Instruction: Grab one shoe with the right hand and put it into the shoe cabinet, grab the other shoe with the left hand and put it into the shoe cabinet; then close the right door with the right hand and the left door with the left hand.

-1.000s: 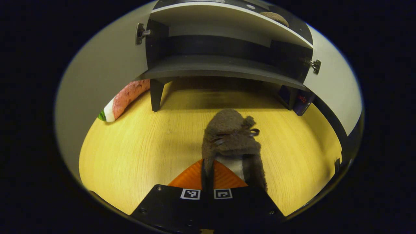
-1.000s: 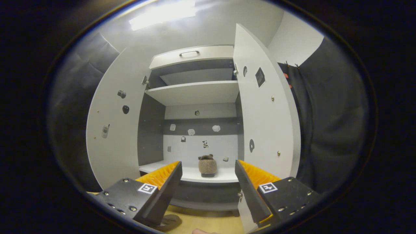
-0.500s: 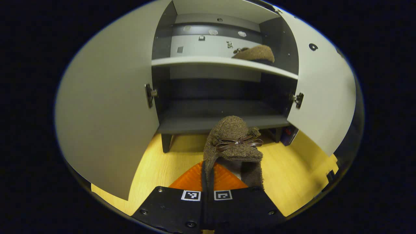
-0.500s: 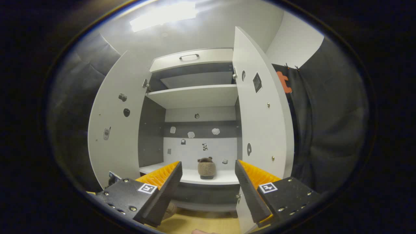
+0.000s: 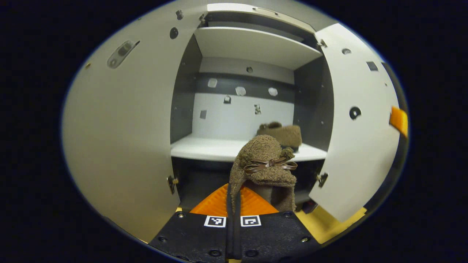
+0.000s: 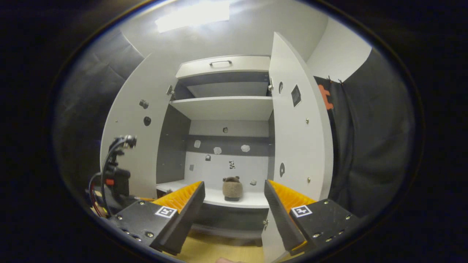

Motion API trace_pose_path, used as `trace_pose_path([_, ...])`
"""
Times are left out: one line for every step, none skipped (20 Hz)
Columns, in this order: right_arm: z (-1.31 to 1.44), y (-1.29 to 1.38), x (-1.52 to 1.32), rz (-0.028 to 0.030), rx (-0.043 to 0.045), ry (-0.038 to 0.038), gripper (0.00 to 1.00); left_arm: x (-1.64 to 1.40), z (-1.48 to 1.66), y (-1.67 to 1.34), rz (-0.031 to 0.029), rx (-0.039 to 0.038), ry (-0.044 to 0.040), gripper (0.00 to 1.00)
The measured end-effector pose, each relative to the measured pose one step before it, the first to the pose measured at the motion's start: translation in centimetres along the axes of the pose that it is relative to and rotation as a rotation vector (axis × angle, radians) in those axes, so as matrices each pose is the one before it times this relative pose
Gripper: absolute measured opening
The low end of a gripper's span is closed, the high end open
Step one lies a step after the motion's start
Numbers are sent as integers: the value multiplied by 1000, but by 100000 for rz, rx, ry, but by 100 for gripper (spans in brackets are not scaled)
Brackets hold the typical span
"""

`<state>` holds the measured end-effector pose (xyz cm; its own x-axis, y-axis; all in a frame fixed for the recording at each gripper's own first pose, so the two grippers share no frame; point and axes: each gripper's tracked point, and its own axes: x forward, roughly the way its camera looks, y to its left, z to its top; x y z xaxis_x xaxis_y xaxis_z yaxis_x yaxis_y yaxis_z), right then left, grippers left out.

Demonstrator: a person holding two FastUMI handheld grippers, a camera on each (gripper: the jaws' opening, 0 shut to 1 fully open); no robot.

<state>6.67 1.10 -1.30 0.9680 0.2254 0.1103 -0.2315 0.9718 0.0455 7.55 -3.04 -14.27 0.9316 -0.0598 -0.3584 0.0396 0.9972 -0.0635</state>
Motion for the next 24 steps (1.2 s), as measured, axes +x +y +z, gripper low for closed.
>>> trace_pose_path([-187, 85, 28, 390, 642, 188, 98, 798, 2120, -181, 825, -1779, -2925, 0])
trace_pose_path([-165, 177, 39, 698, 839, 314, 98, 1061, 1844, -46, 365, -1756, -3680, 0])
trace_pose_path([-94, 231, 13, 1160, 769, 292, 99, 1119, 1561, -169, 900, -2702, -2990, 0])
trace_pose_path([-132, 113, 204, 1495, 46, 564, 99, 1243, 1265, -69, 1433, -1151, -2264, 0])
trace_pose_path([-49, 33, 72, 460, 295, -116, 98, 1128, 792, 67, 1214, -639, -768, 1])
trace_pose_path([-106, -38, 10, 38, 273, 29, 98, 1087, 817, 2, 1468, -299, -1183, 0])
trace_pose_path([-196, 103, -47, 24, 346, 97, 98, 1154, 728, -248, 238, -724, -887, 0])
trace_pose_path([-171, -134, 123, -1408, 542, -317, 98, 1268, 569, -243, 293, -2820, -1222, 0])
trace_pose_path([-389, -655, -88, -3056, 560, 732, 99, 1241, 258, -328, 1406, -3951, 390, 1])
trace_pose_path([-659, -356, 7, -2777, 456, 1416, 98, 1306, 121, -241, 933, -2303, 604, 1])
trace_pose_path([-339, -68, -64, -1949, 2069, 527, 98, 1251, -396, 148, 1879, 846, 2183, 1])
trace_pose_path([-158, 452, -41, 1378, 1004, -166, 98, 1134, -417, 346, 1867, 1271, 2499, 1])
trace_pose_path([-298, 334, 98, 865, 2069, 564, 98, 1410, -407, -243, 879, 684, 2402, 1])
trace_pose_path([-714, 18, -12, -277, 2028, 1274, 98, 1071, -682, 93, 707, 1725, 3564, 1])
trace_pose_path([-357, -114, 57, -200, 1555, 978, 98, 1028, -835, 343, 776, 1004, 3318, 1])
trace_pose_path([-254, -8, -52, 326, 917, 717, 98, 1187, -565, 287, 1131, 490, 2512, 1])
trace_pose_path([-261, -222, -51, -538, 823, 447, 98, 947, -850, 450, 1787, 466, 3603, 1])
trace_pose_path([-169, -314, 0, -1055, 375, 266, 98, 742, -662, 419, 1454, 116, 3183, 1])
trace_pose_path([21, -272, -19, -1239, -1530, -858, 98, 1010, -428, 177, 495, 362, 2692, 1])
trace_pose_path([27, -297, -103, -1441, -3004, -1095, 98, 652, -263, -33, -213, 266, 1474, 1])
trace_pose_path([-199, -368, -32, -1718, -2988, 219, 98, 427, -128, 107, -137, 1713, 862, 1])
trace_pose_path([-361, 41, -215, -347, -1462, 1131, 98, 290, -255, 116, 728, 939, 932, 1])
trace_pose_path([-68, 365, -205, 999, 661, 488, 98, 325, -33, -61, -23, 74, -727, 3])
trace_pose_path([138, 498, -204, 1870, 146, -191, 98, 247, 171, -161, -1216, 721, -747, 4])
